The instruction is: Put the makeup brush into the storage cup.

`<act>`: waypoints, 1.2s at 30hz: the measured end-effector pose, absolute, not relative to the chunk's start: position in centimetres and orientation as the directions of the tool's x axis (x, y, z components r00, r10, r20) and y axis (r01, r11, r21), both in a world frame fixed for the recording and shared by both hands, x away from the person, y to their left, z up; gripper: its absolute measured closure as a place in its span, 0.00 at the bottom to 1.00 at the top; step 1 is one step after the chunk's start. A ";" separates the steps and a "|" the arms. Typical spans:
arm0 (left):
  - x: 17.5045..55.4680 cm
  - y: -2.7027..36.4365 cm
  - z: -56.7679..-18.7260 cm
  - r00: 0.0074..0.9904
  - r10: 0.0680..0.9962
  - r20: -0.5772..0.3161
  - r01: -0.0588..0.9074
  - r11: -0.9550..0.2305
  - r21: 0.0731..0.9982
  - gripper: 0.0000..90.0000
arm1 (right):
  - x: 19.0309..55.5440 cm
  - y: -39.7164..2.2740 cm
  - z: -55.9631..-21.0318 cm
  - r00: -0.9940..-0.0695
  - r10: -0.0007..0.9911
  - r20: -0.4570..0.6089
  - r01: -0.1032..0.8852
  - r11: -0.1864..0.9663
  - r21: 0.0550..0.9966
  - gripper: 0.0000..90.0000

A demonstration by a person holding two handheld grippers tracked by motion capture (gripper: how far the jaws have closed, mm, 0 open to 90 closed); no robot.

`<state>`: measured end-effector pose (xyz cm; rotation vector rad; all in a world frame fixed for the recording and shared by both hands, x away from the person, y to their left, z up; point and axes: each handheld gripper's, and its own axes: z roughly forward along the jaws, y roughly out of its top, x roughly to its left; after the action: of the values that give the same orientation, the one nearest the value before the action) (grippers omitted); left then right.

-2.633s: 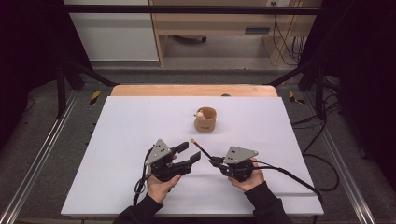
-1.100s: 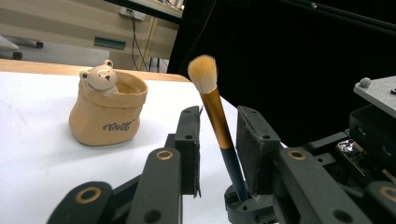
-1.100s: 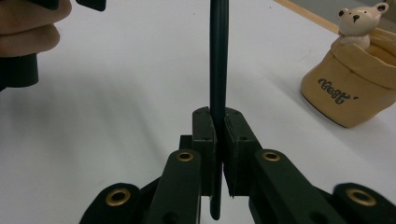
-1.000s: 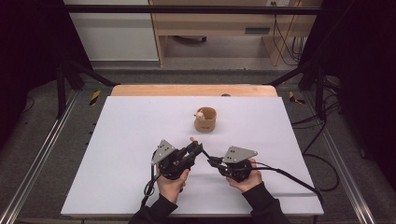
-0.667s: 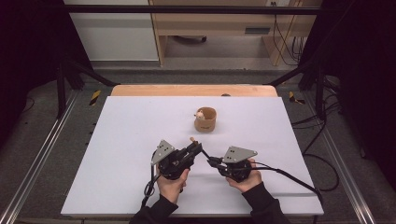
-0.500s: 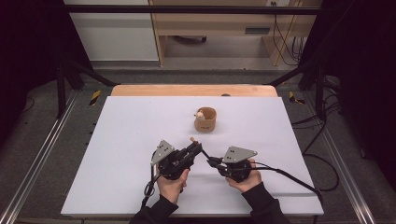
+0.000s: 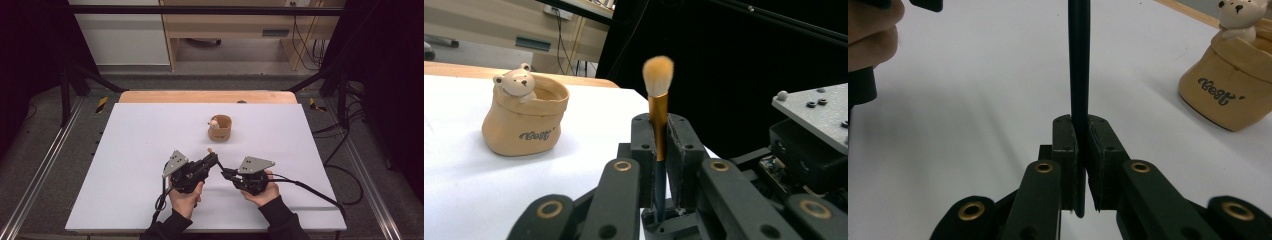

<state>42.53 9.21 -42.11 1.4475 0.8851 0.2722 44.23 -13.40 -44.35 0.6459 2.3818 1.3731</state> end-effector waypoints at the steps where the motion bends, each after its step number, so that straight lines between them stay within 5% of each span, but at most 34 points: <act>1: 42.5 9.2 -42.1 0.667 0.654 -0.356 0.341 0.157 0.927 0.92 | 44.2 -13.4 -44.3 -0.848 0.528 -0.046 0.224 0.437 0.871 0.92; 7: 42.5 9.4 -41.9 0.662 0.663 -0.351 0.333 0.159 0.929 0.93 | 44.2 -13.5 -44.2 -0.844 0.535 -0.040 0.231 0.429 0.873 0.90; 15: 42.7 9.7 -41.9 0.649 0.688 -0.324 0.325 0.134 0.936 0.93 | 44.1 -13.7 -43.7 -0.814 0.581 -0.019 0.254 0.384 0.887 0.67; 20: 42.5 8.8 -42.1 0.657 0.692 -0.298 0.325 0.097 0.941 0.93 | 44.1 -13.7 -43.3 -0.806 0.592 0.010 0.268 0.349 0.898 0.62; 36: 41.9 7.1 -42.4 0.678 0.680 -0.279 0.330 0.058 0.942 0.93 | 43.9 -13.8 -42.9 -0.799 0.599 0.042 0.283 0.315 0.906 0.77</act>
<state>41.95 7.13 -42.37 1.5431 0.8627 0.3230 43.90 -13.80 -42.90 0.7947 2.2834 1.4787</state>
